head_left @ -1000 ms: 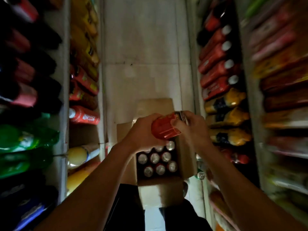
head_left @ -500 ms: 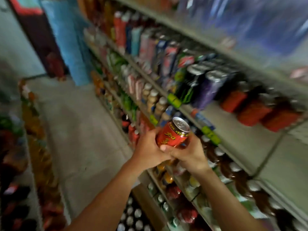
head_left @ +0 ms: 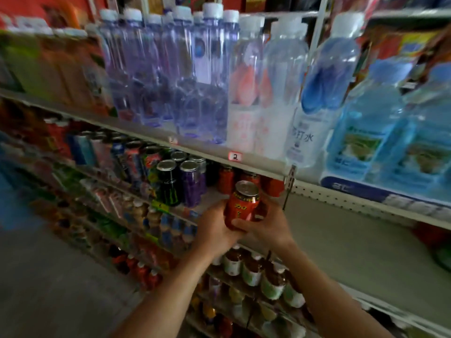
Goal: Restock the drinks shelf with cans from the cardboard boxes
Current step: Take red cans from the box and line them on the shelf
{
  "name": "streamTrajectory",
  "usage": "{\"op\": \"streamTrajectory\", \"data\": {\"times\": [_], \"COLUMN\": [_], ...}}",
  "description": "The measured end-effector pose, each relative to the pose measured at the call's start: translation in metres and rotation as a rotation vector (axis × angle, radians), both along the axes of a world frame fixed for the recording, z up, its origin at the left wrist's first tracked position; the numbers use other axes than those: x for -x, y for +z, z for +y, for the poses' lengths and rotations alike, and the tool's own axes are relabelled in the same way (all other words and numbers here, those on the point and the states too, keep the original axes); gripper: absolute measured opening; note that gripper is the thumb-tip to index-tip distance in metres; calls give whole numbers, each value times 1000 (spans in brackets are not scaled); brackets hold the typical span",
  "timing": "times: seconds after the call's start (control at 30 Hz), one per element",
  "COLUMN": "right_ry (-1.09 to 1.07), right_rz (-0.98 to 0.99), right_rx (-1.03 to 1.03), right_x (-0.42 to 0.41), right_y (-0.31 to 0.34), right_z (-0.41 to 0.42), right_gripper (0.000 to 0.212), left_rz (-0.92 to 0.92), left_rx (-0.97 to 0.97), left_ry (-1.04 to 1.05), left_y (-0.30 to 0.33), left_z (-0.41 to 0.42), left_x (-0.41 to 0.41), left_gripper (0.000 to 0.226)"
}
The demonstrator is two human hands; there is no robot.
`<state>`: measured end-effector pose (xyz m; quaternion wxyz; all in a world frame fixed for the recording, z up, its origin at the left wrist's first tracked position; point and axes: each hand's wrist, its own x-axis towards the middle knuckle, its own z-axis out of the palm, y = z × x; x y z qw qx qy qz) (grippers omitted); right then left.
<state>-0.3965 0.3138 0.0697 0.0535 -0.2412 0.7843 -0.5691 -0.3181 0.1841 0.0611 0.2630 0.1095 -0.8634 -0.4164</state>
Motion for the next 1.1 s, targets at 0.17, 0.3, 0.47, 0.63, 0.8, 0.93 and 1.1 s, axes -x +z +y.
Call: {"op": "streamTrajectory", "data": {"times": [0.17,0.3,0.47,0.63,0.8,0.93,1.1], "right_ry": [-37,-113,-169,-222,-274,-311,-400], "right_rz": [-96,-70,-74,-59,-51,-83,-66], "right_rx": [-89,-139,-165,-160,-125,-87,-74], "right_x": [21,43,71,86,98,105,110], "right_y": [-25,-38,-42,-53,-61,-64,-61], "right_z": [14,19,23,17,13,10,5], "right_gripper": [55,56,53,63,69,67,53], "left_rz": [-107,-228,-473,-700,-743,-747,-721], "left_rx": [-1,323,643,629,662,664,657], "left_ry": [-64,-84,-11,-63,-109,-133,-133], "left_y": [-20,-26,-17,-21,-27,-24,-24], "left_z": [11,6,-17,-21,-27,-29,-28], "left_x": [25,35,35,36,39,38,36], "left_gripper": [49,52,59,51,54,52,47]}}
